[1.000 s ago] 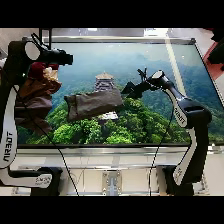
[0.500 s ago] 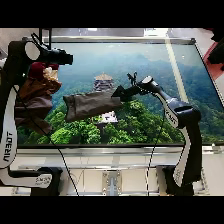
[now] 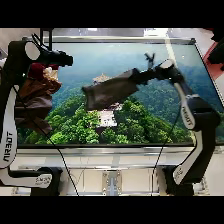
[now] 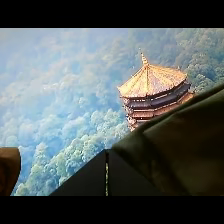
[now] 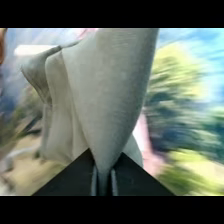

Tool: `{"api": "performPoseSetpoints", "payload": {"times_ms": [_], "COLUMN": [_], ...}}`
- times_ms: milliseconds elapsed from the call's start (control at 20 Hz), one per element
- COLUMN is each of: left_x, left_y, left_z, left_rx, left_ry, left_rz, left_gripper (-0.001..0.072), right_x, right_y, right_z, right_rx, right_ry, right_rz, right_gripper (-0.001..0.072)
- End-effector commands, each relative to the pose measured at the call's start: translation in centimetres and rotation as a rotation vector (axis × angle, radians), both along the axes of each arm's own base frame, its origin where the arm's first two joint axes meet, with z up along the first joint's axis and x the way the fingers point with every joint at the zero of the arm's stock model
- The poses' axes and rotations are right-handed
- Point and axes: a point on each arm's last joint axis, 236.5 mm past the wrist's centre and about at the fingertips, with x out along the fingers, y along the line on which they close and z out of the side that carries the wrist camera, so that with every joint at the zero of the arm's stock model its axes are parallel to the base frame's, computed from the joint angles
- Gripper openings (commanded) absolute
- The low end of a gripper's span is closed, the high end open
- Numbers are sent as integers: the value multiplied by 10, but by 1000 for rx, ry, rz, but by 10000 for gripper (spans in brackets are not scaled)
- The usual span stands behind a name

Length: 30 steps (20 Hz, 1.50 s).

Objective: Fold the shirts.

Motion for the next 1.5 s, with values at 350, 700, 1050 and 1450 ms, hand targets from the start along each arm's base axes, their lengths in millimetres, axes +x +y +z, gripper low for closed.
{"api": "performPoseSetpoints", "payload": {"times_ms": [350, 700, 1050, 1450], "left_x": [-4, -9, -11, -34], "left_y": [-29, -47, -50, -71], "left_z": [8, 12, 13, 5], "left_rx": [-156, -244, -301, -401], "left_ry": [14, 36, 60, 192], "left_rz": [-26, -47, -16, -34], "left_gripper": [13, 14, 14, 21], "right_x": [-213, -372, -350, -181], "right_y": [-424, -438, -431, -239], "right_z": [96, -10, 19, 220], "right_rx": [-892, -844, -801, -145], "right_ry": [321, 611, 412, -522], "right_rz": [-670, -752, -813, -512], "right_gripper": [30, 31, 511, 508]}}
